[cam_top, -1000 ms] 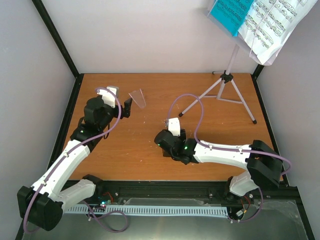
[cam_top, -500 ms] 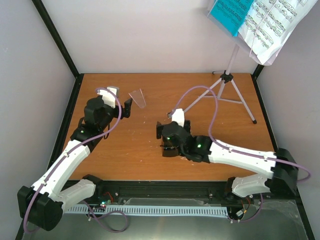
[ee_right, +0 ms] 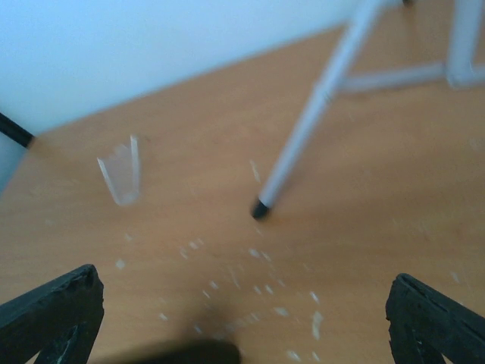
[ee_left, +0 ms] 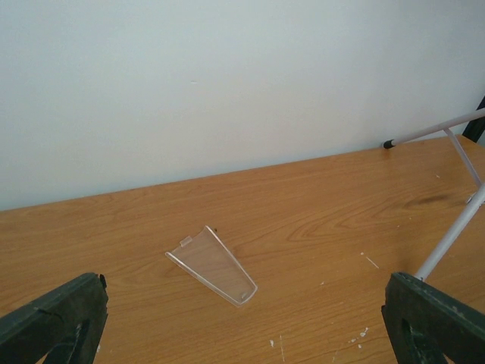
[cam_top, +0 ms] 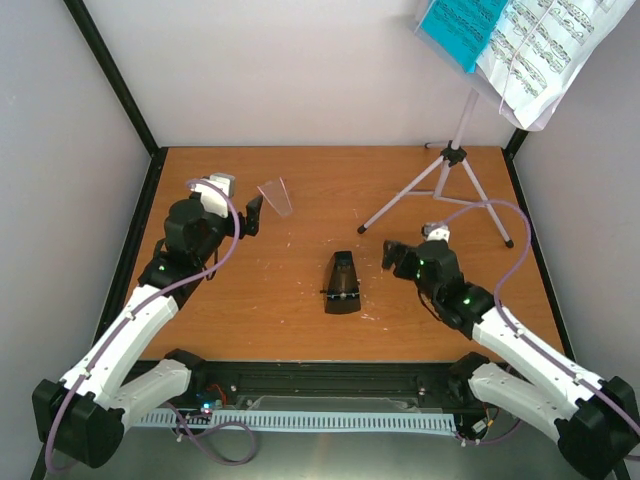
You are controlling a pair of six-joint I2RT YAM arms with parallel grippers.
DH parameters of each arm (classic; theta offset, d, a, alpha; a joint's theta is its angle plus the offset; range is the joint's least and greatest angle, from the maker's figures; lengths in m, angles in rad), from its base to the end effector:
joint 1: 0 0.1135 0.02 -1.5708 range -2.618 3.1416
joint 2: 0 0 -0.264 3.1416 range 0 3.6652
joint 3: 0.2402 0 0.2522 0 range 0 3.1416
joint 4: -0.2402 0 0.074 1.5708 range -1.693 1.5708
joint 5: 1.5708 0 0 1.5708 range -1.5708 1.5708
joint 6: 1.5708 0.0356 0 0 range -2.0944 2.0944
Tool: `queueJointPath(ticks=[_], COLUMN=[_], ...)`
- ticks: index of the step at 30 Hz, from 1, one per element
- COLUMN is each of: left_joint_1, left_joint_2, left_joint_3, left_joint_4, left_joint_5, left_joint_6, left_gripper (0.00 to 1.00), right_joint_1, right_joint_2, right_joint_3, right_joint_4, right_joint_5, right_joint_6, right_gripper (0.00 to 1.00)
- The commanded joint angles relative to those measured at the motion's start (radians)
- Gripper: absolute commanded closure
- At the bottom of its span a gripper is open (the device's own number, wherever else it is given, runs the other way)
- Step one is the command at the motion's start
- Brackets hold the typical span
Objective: Pack up the instrument practice props
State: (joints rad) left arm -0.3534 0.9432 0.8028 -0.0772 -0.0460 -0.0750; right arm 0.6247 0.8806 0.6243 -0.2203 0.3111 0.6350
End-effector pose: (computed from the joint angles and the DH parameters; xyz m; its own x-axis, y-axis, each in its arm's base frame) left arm 0.2097 -0.0756 0.3287 -0.2247 0.0031 -0.9744 0.2876 0.9557 -0.0633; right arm 0.1686 0.1081 0.2635 -0.4990 0.3364 -0.7987 -0.0499 0.9089 0.4140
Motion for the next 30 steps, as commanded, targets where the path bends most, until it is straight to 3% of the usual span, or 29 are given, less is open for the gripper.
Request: queueJointPath(ticks=[1, 9, 17, 30], left_joint_1=[0.001, 0.001, 0.001, 0.001], left_joint_2=[-0.008, -0.005, 0.006, 0.004], left_joint_3=[0.003, 0.000, 0.003, 0.003], left_joint_4=[0.034, 0.033, 0.033, 0.034], left_joint_5=[0.002, 0.011, 0.014, 0.013], left_joint_6=[0.014, 0.012, 0.014, 0.006], left_gripper=[0.01, 0.01, 0.00, 0.01], right_joint_1=[-0.073, -0.076, -0.075, -0.030], right_joint_2=[-0.005, 0.196, 0.335, 0.370], right_joint_3=[-0.148, -0.305, -0.315, -0.340], right_joint_4=[0.066, 0.359, 0.480, 0.533], right_joint_5=[-0.233, -0.392, -0.479, -0.519], right_joint_6=[0.084, 0.165, 0.161, 0.148], right_gripper=[0.09, 0.31, 0.39, 0.44])
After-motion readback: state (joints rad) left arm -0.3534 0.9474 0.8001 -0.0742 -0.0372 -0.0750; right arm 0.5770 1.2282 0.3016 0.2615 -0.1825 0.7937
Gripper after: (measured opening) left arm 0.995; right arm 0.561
